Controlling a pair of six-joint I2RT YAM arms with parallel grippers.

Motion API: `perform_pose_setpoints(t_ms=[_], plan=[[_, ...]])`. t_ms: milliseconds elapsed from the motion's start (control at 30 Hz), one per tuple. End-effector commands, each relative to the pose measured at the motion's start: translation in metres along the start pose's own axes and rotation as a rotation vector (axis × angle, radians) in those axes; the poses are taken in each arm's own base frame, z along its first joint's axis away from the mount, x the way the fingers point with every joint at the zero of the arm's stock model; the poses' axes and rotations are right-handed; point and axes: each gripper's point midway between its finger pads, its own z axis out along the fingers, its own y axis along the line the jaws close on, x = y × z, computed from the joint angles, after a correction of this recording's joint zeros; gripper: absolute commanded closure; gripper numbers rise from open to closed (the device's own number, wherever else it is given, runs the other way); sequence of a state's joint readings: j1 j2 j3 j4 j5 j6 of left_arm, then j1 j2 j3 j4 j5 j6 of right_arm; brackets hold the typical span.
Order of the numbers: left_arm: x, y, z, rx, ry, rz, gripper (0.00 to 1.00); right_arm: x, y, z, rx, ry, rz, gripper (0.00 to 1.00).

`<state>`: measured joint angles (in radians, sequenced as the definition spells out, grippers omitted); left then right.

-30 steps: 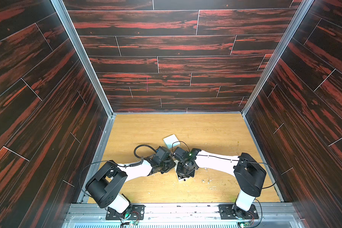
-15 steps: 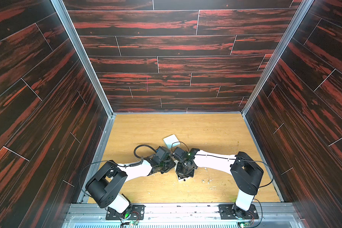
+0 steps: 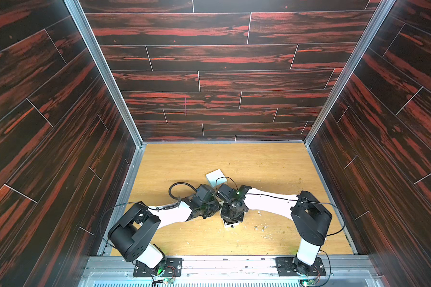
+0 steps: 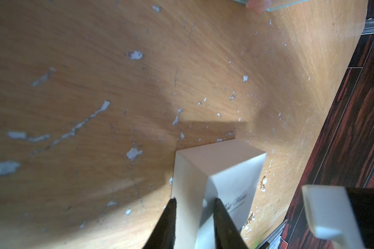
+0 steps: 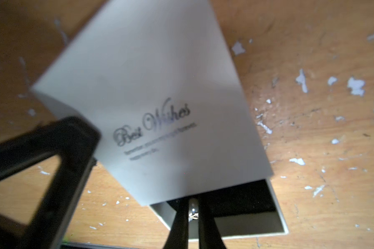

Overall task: Take out the earrings from the drawer-style jewelry box
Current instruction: Pick up the earring from the drawer.

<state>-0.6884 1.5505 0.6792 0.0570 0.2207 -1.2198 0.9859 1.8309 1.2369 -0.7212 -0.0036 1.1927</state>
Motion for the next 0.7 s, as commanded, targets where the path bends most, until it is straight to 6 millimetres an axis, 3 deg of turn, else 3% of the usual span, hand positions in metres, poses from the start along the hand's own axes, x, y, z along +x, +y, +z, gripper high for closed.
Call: perform_pose_setpoints(t_ms=[0, 467, 667], plan=[[0.004, 0.033, 0.006, -0.117, 0.008, -0.016, 0.68, -0.007, 0.012, -0.010, -0.030, -0.025, -0.010, 0.90], [0.005, 0.034, 0.005, -0.122, 0.007, -0.011, 0.68, -0.010, 0.013, -0.033, -0.045, -0.062, -0.013, 0.89], [0.005, 0.034, 0.005, -0.120, 0.006, -0.012, 0.68, -0.007, 0.010, -0.022, -0.036, -0.040, -0.015, 0.90]])
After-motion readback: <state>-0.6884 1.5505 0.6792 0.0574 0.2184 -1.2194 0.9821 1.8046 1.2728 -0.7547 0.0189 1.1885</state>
